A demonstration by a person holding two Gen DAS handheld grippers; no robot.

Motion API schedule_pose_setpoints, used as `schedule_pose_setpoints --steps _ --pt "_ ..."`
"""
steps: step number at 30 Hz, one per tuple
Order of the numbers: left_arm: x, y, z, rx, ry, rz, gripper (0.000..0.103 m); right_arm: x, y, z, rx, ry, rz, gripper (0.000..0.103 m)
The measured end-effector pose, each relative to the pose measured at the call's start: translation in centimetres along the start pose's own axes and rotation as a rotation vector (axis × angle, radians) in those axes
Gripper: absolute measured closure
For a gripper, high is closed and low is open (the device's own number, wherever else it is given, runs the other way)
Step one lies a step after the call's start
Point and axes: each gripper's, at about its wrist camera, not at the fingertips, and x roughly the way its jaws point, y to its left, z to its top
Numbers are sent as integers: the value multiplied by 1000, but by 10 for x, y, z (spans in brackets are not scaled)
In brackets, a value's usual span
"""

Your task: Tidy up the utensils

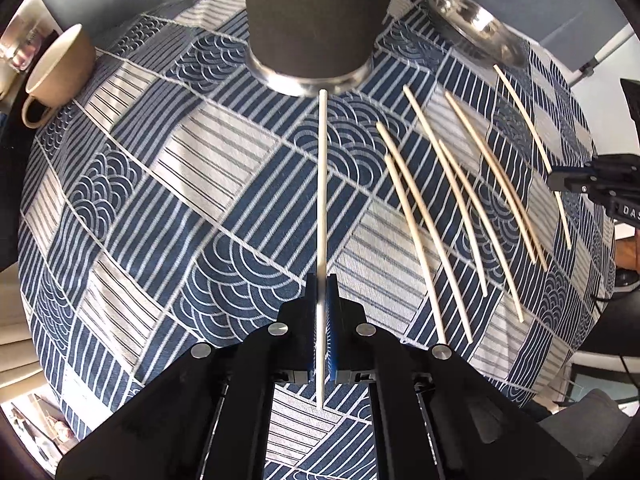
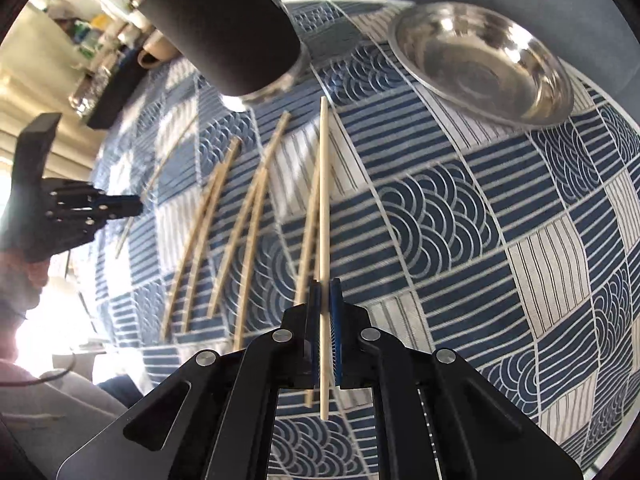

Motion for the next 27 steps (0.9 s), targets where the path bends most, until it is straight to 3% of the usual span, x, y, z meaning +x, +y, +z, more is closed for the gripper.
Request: schedule_pose_setpoints --steps 9,19,27 --pt "-49 17 20 -63 -136 39 99 -40 34 48 -41 -171 121 99" --pt "-103 8 62 -95 -271 107 98 -101 72 99 -142 -349 205 99" --pt "-123 13 68 -115 -292 135 98 -104 89 128 -192 -377 241 98"
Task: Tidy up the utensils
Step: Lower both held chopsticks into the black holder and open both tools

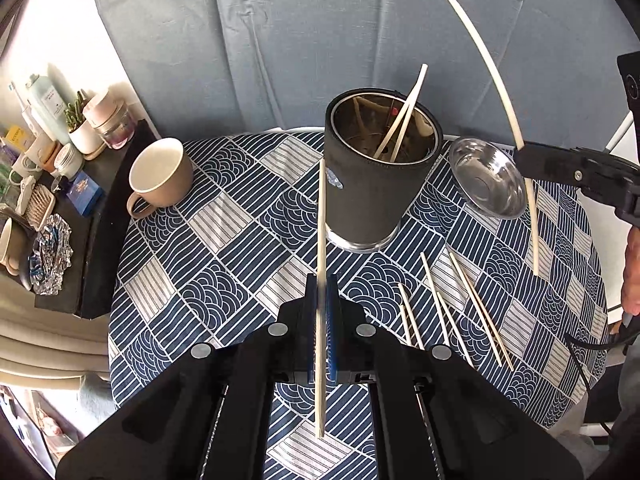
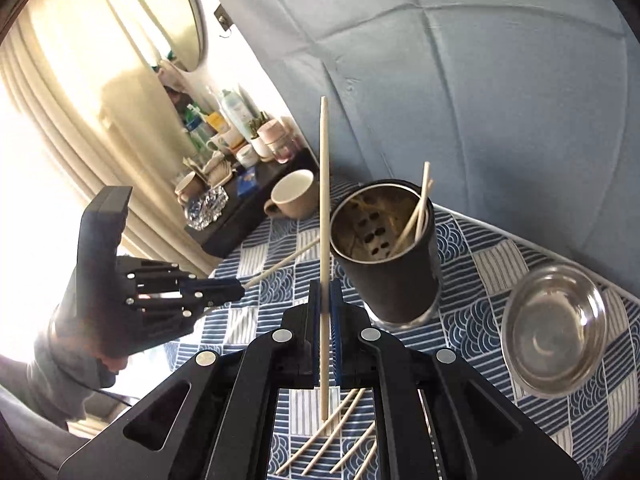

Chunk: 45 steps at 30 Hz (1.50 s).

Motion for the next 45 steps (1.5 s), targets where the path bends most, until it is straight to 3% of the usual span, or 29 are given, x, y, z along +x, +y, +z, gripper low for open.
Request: schedule_pose_setpoints --steps 5,13,25,29,33,38,45 --pt "-12 10 -3 -54 -35 -17 98 2 -5 4 5 -4 16 99" --pt "-36 5 31 -57 -239 -89 98 -1 -16 27 43 -104 11 98" --pt "-6 4 85 -95 -493 -327 98 18 -31 70 66 -167 -20 98" --pt "9 6 90 -127 -602 -343 98 22 -38 75 72 -242 -8 98" --pt "22 1 89 -146 -739 -301 98 32 -46 72 79 -297 -22 98" --pt "47 -15 80 -112 -770 -312 98 41 -56 62 105 -299 -19 98" --pt "72 -9 62 -130 -783 -344 98 54 -67 55 108 -296 -28 98"
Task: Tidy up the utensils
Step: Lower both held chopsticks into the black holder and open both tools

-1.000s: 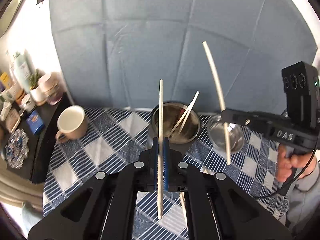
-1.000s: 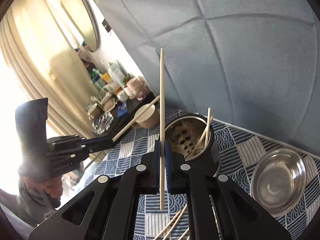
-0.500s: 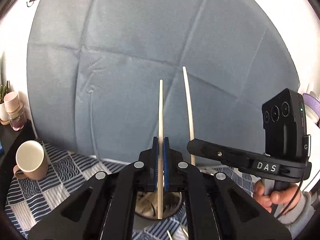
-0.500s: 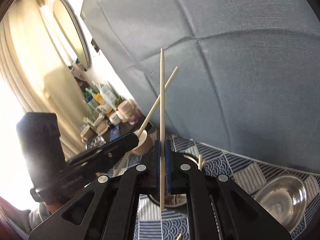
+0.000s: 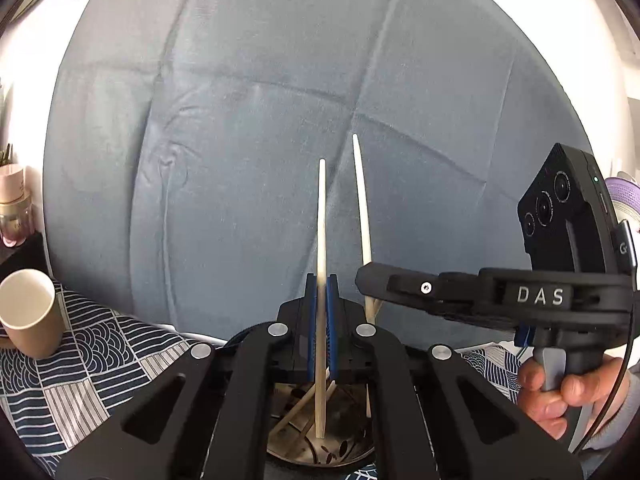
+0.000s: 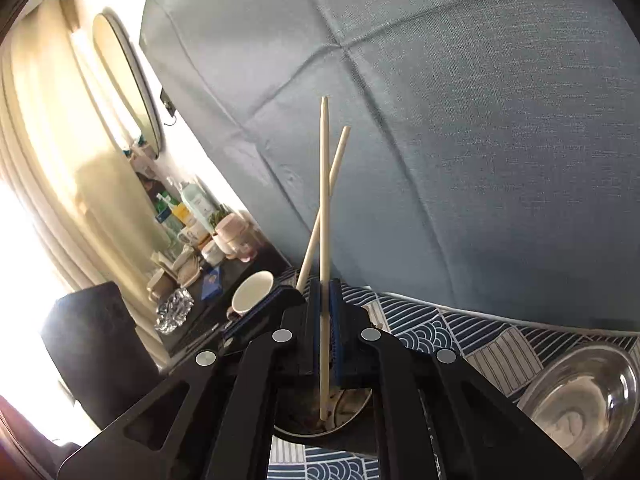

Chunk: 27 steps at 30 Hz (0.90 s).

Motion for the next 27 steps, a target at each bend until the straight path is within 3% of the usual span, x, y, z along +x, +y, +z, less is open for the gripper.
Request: schedule_pose_setpoints --steps 3,11,20,21,24,25,27 --pt "-4 4 -9 3 -8 33 98 3 1 -2 -7 -11 8 98" --pt "-16 8 -27 22 0 29 98 7 5 -13 -37 18 0 98" --pt "-33 -3 -33 123 14 53 98 -3 4 -25 -39 35 -14 98" --pt "-34 -4 -33 129 32 49 96 -4 4 -26 -35 35 -11 96" --pt "-41 -3 -30 117 30 51 76 -8 3 -25 -15 34 -11 94" --pt "-45 -2 -28 107 31 58 62 -11 3 -24 -11 26 -3 94" --pt "-51 -2 -24 107 24 60 60 -17 5 -22 -18 14 -16 94"
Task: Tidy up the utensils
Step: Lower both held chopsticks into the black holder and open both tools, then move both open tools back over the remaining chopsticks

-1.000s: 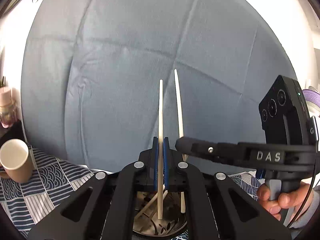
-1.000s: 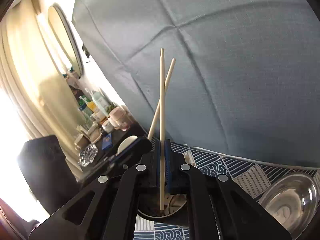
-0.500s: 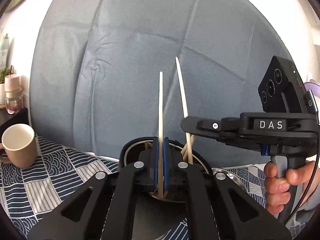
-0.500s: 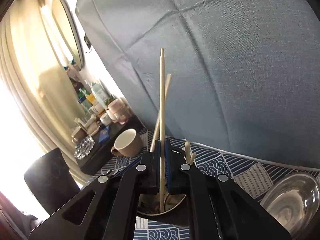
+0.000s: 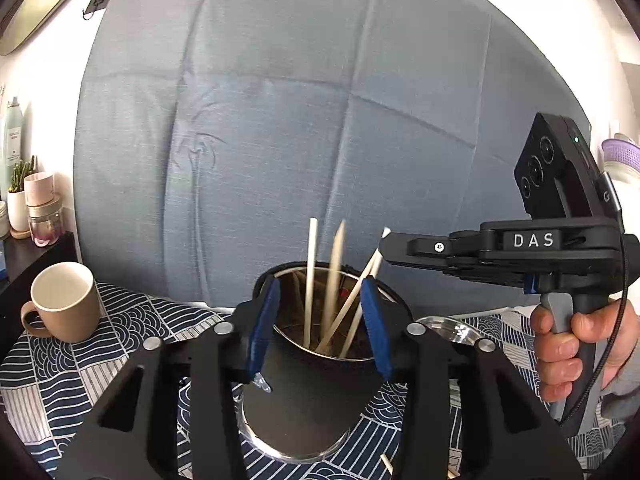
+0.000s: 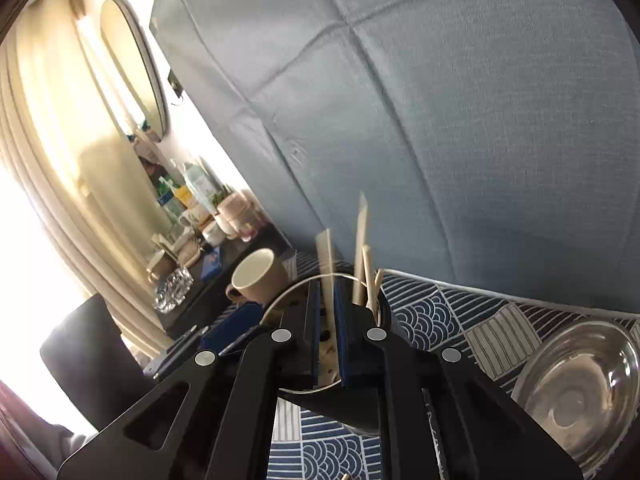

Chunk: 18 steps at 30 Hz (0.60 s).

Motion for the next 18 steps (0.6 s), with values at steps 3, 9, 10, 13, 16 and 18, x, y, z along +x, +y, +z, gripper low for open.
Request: schedule_pose_setpoints --steps 3,9,10,13,16,18 --pt "-11 0 5 28 -1 28 53 -12 2 3 -5 -18 -19 84" --pt "-35 3 13 51 30 89 37 -44 9 2 -20 -63 -55 50" --pt "-37 2 12 62 50 97 35 -48 9 0 -21 -63 -58 48" --pt "-45 -1 6 78 106 113 31 -59 8 -7 -12 -54 -71 42" --pt "-50 -2 -4 70 161 127 28 -69 6 -19 2 -34 -99 36" --pt "-51 -4 -12 69 203 141 24 -74 3 -27 14 -13 -112 32"
